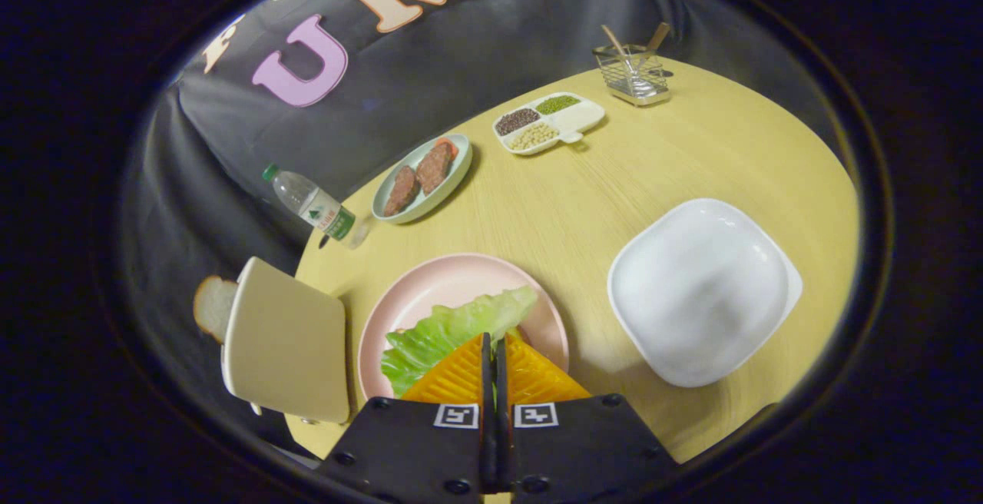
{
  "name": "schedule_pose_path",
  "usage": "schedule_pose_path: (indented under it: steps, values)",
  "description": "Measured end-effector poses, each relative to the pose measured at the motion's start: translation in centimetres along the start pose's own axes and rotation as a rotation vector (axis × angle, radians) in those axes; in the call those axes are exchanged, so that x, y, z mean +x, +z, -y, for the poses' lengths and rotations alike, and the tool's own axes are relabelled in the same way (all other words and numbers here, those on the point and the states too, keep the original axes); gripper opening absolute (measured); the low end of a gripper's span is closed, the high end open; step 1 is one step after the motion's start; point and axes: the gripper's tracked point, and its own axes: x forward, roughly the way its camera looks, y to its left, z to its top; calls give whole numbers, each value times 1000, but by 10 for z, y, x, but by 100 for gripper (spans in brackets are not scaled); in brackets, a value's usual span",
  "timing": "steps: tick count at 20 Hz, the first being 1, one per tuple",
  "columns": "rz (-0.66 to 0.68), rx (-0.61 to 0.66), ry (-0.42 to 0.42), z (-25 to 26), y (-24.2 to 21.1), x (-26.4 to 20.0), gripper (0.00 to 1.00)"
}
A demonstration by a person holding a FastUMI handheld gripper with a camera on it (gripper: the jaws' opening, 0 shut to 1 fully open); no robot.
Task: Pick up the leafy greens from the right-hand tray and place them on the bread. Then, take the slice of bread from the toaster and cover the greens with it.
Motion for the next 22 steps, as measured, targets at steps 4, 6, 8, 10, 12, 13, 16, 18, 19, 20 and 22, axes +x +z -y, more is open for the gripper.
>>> schedule_pose_path:
  steps: [4,6,8,10,12,13,16,18,19,20,22]
  values:
    - [-9,-65,-17,-3,-6,-2,4]
    - [-8,-86,-21,-3,-7,-2,20]
    - [22,-102,-23,-3,0,-7,36]
    - [41,-126,-32,-6,7,-14,52]
    - [65,-161,-53,-11,17,-27,68]
    - [72,-185,-64,-16,21,-34,76]
    - [83,-237,-60,-41,33,-57,100]
    - [92,-270,-36,-67,41,-72,100]
    - [96,-289,-23,-81,45,-80,100]
    - [97,-306,-5,-96,47,-86,100]
    - [95,-329,36,-128,51,-95,100]
